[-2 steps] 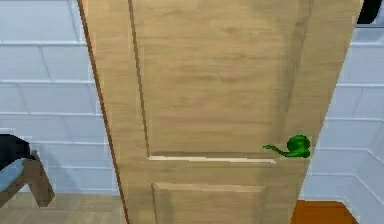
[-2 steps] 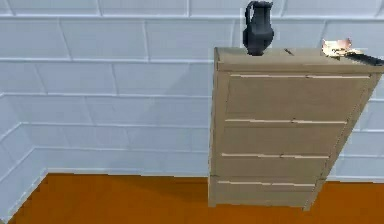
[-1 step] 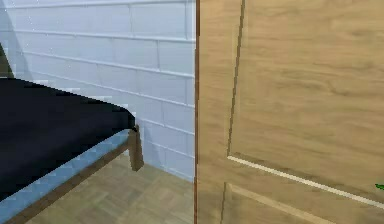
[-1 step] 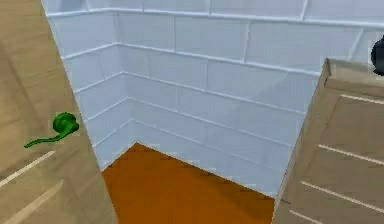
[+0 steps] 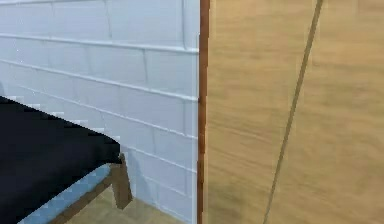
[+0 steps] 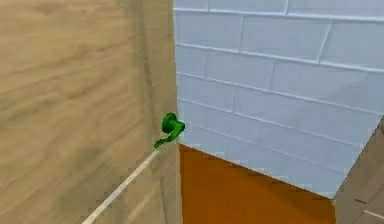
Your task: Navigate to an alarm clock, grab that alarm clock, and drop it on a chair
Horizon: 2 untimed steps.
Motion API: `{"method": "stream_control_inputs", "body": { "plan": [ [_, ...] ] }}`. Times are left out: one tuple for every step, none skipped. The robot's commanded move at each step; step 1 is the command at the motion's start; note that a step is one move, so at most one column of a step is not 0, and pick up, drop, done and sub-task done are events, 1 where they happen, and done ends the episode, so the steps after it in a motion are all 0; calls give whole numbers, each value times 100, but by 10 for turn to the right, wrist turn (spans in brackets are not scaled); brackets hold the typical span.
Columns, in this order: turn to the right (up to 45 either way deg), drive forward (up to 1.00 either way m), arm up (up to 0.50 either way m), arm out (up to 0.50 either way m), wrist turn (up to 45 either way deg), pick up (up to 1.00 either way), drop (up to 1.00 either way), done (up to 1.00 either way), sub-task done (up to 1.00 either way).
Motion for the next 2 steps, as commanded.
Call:
{"method": "stream_control_inputs", "body": {
  "plan": [
    [-450, 0, 0, 0, 0, 0, 0, 0, 0],
    [-390, 0, 0, 0, 0, 0, 0, 0, 0]
  ]
}}
